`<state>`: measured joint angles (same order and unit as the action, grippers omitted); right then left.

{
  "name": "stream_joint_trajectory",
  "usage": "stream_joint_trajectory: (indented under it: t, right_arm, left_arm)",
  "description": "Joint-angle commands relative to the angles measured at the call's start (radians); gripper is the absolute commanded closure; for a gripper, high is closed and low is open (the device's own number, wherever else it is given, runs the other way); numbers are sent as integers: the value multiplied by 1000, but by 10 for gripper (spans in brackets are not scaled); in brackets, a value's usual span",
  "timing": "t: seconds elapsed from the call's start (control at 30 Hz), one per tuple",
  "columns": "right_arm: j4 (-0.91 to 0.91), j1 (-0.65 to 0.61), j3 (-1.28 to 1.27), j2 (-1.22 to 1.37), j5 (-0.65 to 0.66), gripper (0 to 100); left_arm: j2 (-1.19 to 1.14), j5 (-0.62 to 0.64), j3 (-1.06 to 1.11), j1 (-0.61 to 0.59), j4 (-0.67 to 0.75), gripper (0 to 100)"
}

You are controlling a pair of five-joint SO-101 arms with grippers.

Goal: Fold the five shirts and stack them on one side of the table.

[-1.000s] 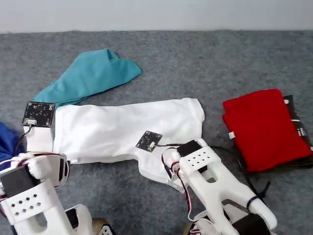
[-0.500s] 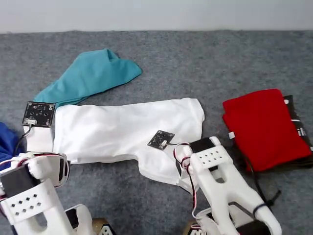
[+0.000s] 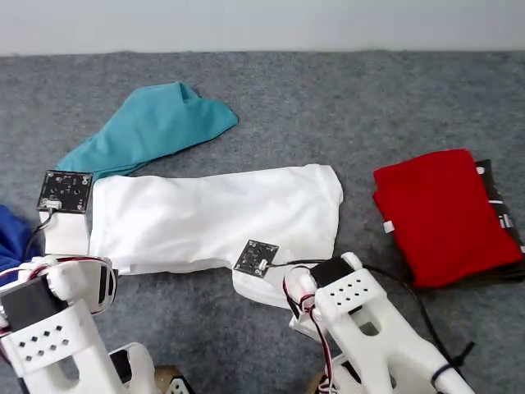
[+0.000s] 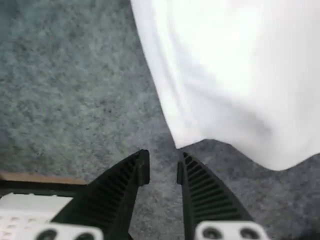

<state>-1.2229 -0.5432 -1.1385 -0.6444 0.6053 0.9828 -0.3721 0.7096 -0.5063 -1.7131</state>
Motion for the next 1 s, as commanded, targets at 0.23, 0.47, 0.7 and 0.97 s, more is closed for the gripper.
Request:
stream_joint_trajectory:
  t: [0.23,0.47,0.7,0.97]
  right_arm:
    - [84,-8,-21,-22,-12,898]
    - [219,-7,-147,-22,-15,898]
    - [332,-5,-161,-22,-15,899]
    - [355,-5,-161,-22,-9,993]
  left_arm:
    - [12,-5,-2,3,9,839]
    - [12,-5,-2,3,9,839]
    - [12,-5,-2,3,9,839]
    - [12,-8,10,3,11,839]
